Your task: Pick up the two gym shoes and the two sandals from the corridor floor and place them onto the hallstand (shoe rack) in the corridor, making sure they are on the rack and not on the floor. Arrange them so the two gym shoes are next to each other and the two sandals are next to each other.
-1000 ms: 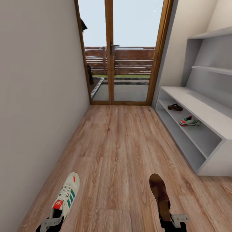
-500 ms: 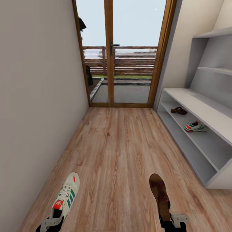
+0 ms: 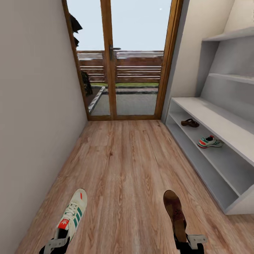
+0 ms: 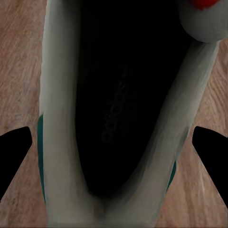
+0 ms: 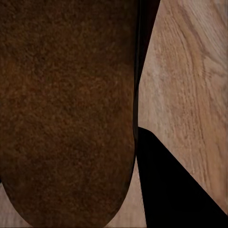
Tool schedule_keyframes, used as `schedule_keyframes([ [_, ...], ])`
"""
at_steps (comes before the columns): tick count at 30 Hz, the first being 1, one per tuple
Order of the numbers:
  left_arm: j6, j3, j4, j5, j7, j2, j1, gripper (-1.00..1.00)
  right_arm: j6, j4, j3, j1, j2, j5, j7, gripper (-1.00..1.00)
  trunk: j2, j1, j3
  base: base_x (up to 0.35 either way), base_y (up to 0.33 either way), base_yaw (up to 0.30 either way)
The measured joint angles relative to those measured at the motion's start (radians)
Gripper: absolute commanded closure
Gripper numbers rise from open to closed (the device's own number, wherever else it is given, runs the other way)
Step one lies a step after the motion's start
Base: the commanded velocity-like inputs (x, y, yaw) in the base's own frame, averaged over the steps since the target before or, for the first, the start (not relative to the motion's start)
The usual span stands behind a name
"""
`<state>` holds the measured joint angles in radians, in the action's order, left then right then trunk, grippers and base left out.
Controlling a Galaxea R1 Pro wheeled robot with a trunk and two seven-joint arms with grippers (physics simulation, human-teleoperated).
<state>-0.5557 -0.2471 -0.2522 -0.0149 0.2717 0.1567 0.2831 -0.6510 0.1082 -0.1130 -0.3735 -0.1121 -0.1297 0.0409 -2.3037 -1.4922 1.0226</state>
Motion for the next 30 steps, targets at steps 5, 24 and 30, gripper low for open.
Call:
schedule_keyframes([
  [5, 0.0, 0.0, 0.0, 0.0, 0.0, 0.0, 0.0, 1.0, 0.0, 0.0, 0.0, 0.0, 0.0, 0.0, 0.0, 1.0, 0.0, 0.0, 0.0, 0.34, 0.0, -0.033],
  [24, 0.0, 0.0, 0.0, 0.0, 0.0, 0.0, 0.0, 1.0, 0.0, 0.0, 0.0, 0.0, -0.001, 0.0, 0.0, 1.0, 0.0, 0.0, 0.0, 0.34, 0.0, -0.003],
  [30, 0.0, 0.0, 0.0, 0.0, 0.0, 0.0, 0.0, 1.0, 0.0, 0.0, 0.0, 0.0, -0.001, 0.001, 0.0, 1.0, 0.0, 0.0, 0.0, 0.34, 0.0, 0.0],
])
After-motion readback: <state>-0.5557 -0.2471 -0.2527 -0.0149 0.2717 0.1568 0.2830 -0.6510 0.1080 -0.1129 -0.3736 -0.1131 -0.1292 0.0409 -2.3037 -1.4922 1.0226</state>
